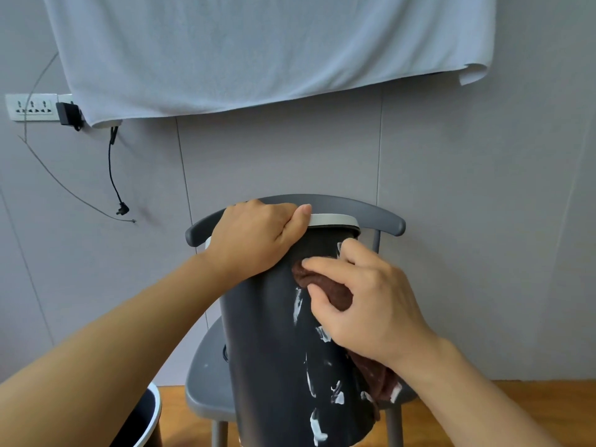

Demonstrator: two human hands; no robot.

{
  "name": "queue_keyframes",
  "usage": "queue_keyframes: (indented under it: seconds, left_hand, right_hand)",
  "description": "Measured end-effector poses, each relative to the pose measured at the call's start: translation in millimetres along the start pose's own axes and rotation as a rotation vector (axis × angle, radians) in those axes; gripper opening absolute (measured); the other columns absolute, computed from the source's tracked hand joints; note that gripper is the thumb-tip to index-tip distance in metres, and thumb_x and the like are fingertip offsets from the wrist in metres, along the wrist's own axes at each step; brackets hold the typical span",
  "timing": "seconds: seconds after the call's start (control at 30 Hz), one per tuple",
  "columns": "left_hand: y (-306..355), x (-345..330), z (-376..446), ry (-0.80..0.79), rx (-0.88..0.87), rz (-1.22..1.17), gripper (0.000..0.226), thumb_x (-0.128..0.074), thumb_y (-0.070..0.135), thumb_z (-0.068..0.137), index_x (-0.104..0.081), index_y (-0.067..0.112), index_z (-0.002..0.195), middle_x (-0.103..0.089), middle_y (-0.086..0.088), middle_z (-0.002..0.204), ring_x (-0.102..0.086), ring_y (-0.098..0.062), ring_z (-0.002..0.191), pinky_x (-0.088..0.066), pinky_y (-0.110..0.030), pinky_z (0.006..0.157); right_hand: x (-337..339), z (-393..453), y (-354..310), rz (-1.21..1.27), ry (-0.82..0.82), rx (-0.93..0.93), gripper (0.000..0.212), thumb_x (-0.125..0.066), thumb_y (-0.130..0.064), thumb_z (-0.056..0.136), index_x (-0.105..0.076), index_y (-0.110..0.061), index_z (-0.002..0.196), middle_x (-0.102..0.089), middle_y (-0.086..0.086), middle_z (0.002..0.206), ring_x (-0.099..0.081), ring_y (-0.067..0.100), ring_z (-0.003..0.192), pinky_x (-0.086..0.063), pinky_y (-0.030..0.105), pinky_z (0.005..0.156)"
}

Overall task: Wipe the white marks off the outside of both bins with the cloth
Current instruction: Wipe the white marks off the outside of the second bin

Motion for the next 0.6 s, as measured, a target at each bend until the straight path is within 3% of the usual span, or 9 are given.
queue_keyframes:
  seconds: [0.2, 0.37, 0.6]
  left_hand:
    - [4.0, 0.7, 0.3, 0.012, -0.015, 0.007, 0.049, -0.020, 0.055, 0.102, -0.030, 0.030, 0.061, -0.028, 0.009, 0.044, -0.031, -0.008, 0.040, -0.016, -0.023, 0.046]
    - [-1.4, -1.8, 1.1, -0.009, 0.022, -0.025, 0.053, -0.017, 0.058, 0.101, -0.026, 0.029, 0.058, -0.028, 0.009, 0.044, -0.031, -0.009, 0.040, -0.016, -0.025, 0.047]
    - [0.8, -8.6, 6.3, -0.050, 0.037, -0.003, 0.055, -0.026, 0.053, 0.105, -0.039, 0.021, 0.063, -0.039, 0.005, 0.049, -0.041, -0.013, 0.047, -0.025, -0.031, 0.048]
  right_hand:
    - [16.0, 13.5, 11.4, -0.046, 0.161, -0.109, 0.028, -0.078, -0.027, 0.089, -0.079, -0.029, 0.117, -0.046, -0.010, 0.085, -0.052, 0.013, 0.074, -0.053, 0.032, 0.058]
    - [-3.6, -4.1, -6.6, 0.032, -0.136, 0.034, 0.024, -0.065, -0.039, 0.089, -0.075, -0.039, 0.110, -0.039, -0.015, 0.081, -0.043, 0.007, 0.068, -0.037, 0.016, 0.056]
    - [6.7, 9.1, -2.1, -0.028, -0.015, -0.053, 0.025, -0.076, -0.030, 0.090, -0.078, -0.034, 0.116, -0.039, -0.009, 0.080, -0.045, 0.012, 0.070, -0.048, 0.033, 0.056]
Point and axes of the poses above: each hand's wrist, its own z-axis towards the middle knuckle, its own x-axis out of the back of the hand, y = z × x, the point moved 8 cm from there along z, towards the middle knuckle
